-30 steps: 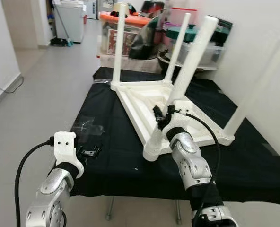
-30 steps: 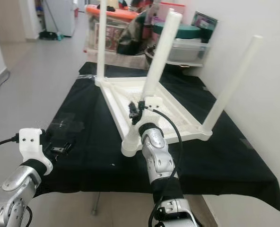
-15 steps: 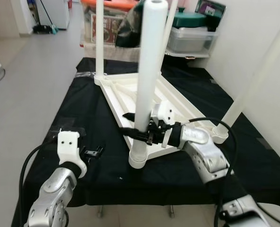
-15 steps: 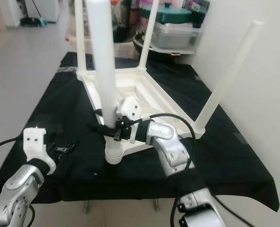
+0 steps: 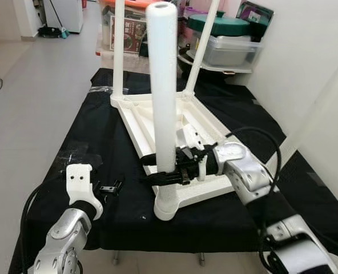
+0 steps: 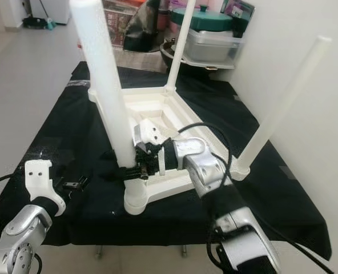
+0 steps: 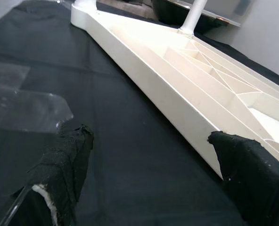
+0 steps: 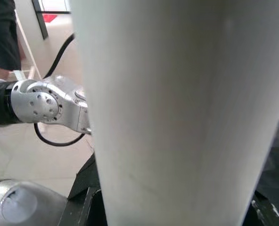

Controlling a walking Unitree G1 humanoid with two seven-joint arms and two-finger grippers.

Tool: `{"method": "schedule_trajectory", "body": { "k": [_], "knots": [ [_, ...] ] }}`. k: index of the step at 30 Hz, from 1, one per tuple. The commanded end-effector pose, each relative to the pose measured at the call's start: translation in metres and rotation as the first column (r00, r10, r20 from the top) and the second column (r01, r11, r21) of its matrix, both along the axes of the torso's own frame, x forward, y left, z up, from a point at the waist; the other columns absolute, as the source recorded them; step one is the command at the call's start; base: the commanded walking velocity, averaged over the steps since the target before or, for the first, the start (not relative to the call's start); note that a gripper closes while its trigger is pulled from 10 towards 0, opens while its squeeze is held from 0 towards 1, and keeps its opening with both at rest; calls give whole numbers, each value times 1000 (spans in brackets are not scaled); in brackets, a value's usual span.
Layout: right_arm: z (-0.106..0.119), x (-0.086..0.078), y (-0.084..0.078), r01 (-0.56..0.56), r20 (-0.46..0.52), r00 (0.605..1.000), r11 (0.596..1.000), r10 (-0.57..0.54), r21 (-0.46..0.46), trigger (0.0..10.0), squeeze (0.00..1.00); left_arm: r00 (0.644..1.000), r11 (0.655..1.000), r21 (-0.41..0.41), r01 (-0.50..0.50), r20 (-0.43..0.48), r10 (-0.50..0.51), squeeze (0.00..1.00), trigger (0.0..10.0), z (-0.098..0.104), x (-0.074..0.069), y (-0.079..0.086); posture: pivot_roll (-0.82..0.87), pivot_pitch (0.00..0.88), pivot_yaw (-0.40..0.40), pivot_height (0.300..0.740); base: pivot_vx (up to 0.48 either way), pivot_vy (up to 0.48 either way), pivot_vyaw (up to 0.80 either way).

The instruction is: Building children table

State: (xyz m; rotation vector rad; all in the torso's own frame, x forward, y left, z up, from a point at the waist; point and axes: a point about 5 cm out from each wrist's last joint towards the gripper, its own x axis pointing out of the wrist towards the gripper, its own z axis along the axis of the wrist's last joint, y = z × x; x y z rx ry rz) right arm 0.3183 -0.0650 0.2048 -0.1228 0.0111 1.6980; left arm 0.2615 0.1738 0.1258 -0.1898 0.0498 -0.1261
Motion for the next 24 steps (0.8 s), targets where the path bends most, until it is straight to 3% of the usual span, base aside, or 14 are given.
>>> {"method": "schedule_trajectory", "body": {
  "k": [1, 4, 6, 9, 10, 12, 13, 14, 16, 22, 24],
  "knots": [
    [-29, 3, 11, 101, -179, 979, 995, -95, 24, 10000, 0, 1000, 1000, -17, 1, -4, -1, 0, 10000, 0, 0, -3, 188, 0, -191, 740, 0, 0, 0],
    [-29, 9, 13, 178, -192, 967, 983, -165, 48, 10000, 0, 1000, 1000, -20, -1, -6, 1, 0, 10000, -1, 0, -2, 188, 0, -191, 740, 0, 0, 0],
    [-32, 19, 13, 336, -195, 929, 938, -315, 85, 10000, 0, 1000, 1000, -20, -6, -9, 6, 0, 10000, -2, -1, -1, 183, 0, -190, 740, 0, 0, 0],
    [-39, 25, 7, 529, -215, 841, 837, -497, 135, 10000, 0, 1000, 1000, -21, -12, -12, 12, 0, 10000, -2, 0, 0, 177, 0, -177, 740, 0, 0, 0],
    [-39, 25, 7, 529, -215, 841, 837, -497, 135, 10000, 0, 1000, 1000, -21, -12, -12, 12, 0, 10000, -2, 0, 0, 177, 0, -177, 740, 0, 0, 0],
    [-43, 26, 3, 621, -228, 779, 769, -584, 149, 10000, 0, 1000, 1000, -21, -13, -12, 13, 0, 10000, -2, 0, 0, 170, 0, -169, 740, 0, 0, 0],
    [-43, 26, 3, 621, -228, 779, 769, -584, 149, 10000, 0, 1000, 1000, -21, -13, -12, 13, 0, 10000, -2, 0, 0, 170, 0, -169, 740, 0, 0, 0],
    [-45, 26, 0, 671, -242, 737, 724, -631, 159, 10000, 0, 1000, 1000, -20, -14, -13, 13, 0, 10000, -2, 0, 1, 167, 0, -163, 740, 0, 0, 0],
    [-49, 20, -1, 718, -195, 696, 673, -691, 179, 10000, 0, 1000, 1000, -18, -15, -16, 15, 0, 10000, -3, 0, 2, 161, 0, -155, 740, 0, 0, 0],
    [-53, 15, 2, 722, -163, 692, 669, -704, 178, 10000, 0, 1000, 1000, -17, -15, -17, 14, 0, 10000, -2, 1, 3, 157, 0, -147, 740, 0, 0, 0],
    [-59, 10, 4, 679, -137, 734, 720, -666, 140, 10000, 0, 1000, 1000, -16, -10, -18, 9, 0, 10000, -2, 3, 2, 152, 0, -143, 740, 0, 0, 0]
  ]
}}
